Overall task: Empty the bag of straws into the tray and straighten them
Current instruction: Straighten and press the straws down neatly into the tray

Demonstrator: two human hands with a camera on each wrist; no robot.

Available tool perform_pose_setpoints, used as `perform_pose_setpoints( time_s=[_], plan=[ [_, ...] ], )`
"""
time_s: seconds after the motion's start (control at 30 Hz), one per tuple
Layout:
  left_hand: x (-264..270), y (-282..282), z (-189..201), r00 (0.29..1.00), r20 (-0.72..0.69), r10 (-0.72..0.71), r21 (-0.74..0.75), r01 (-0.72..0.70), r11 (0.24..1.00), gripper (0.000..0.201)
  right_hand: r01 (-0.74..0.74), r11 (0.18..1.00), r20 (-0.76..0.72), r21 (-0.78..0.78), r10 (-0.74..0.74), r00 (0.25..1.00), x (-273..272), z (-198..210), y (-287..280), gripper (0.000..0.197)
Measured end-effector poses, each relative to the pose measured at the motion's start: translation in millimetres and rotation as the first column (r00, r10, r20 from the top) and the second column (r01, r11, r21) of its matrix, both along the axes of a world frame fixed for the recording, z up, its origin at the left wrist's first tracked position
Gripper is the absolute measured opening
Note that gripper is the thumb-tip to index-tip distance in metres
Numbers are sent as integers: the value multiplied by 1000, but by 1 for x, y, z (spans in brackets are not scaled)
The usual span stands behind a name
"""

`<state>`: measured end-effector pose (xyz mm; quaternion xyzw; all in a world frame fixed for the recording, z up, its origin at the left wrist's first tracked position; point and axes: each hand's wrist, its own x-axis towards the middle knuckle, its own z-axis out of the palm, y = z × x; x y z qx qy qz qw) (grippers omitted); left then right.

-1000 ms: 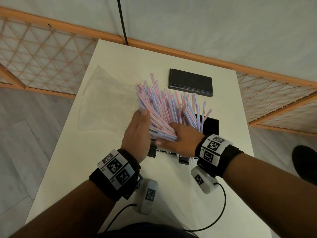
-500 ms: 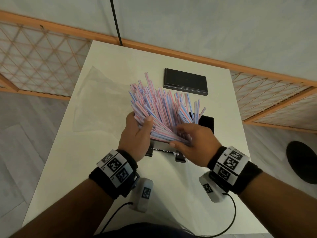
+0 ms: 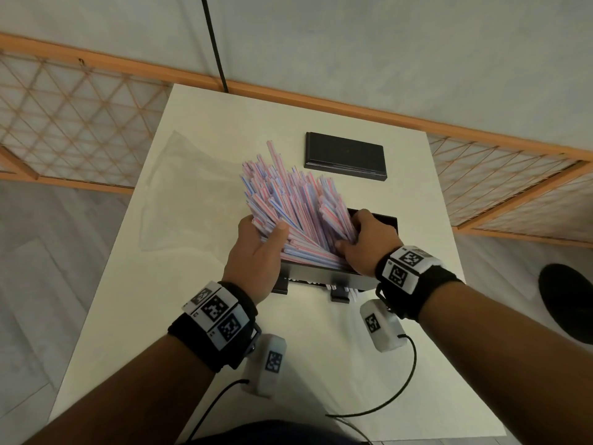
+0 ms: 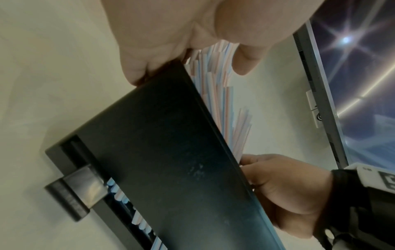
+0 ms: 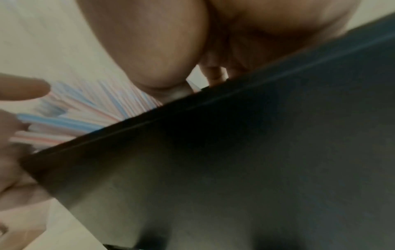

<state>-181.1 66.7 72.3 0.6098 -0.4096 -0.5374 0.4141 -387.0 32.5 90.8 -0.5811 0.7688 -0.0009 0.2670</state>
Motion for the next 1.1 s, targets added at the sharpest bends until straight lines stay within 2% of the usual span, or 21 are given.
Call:
perform_pose_setpoints(
  time_s=[0.1,0.17,0.23,0.33,0.4,0.5,0.57,0.67,0.8,0.87,0.93,0.97,1.03,1.1],
  plan=[
    [2,1,-1,999,45,-14,25,13,1000,32,-44,999,-8,-27,44,999,5,1,-1,46],
    [2,1,0,998,56,-18,34,16,999,30,-10,1000,-63,-8,10,998,5,-1,-4,49],
    [2,1,1,998,61,-20,40,18,999,32,3,1000,-129,25,0,992,4,-3,-9,50],
    [2,1,1,998,59,-20,48,17,999,33,-59,998,-124,33,62,990,9,-1,-10,33],
    [2,1,1,998,59,-24,54,20,998,34,-131,991,-82,0,131,988,13,2,-8,24],
    [2,0,-1,998,53,-21,57,18,998,34,-284,955,-95,-87,276,957,21,11,-6,20],
    [2,0,-1,999,36,-20,53,18,998,42,-360,921,-104,-147,347,932,27,17,-7,18],
    [2,1,1,1000,1,-8,45,7,999,59,-433,881,-146,-191,410,900,32,20,-9,26],
    [3,1,1,1000,1,-25,48,25,999,48,-391,901,-121,-187,374,920,22,17,-12,37],
    [4,1,1,999,-1,-32,50,32,998,54,-346,912,-78,-219,337,938,10,19,-11,45],
    [5,2,0,999,-6,-34,43,34,999,61,-263,924,-41,-279,262,964,-2,22,-8,41],
    [5,2,-1,999,-10,-35,42,35,999,63,-222,930,-56,-294,216,975,-8,24,-6,33],
    [5,3,-1,999,-11,-37,42,37,998,64,-217,949,-178,-227,179,968,-15,28,-3,22],
    [4,3,2,999,6,-37,46,36,998,58,-253,964,-255,-84,225,940,-17,29,1,28]
  ],
)
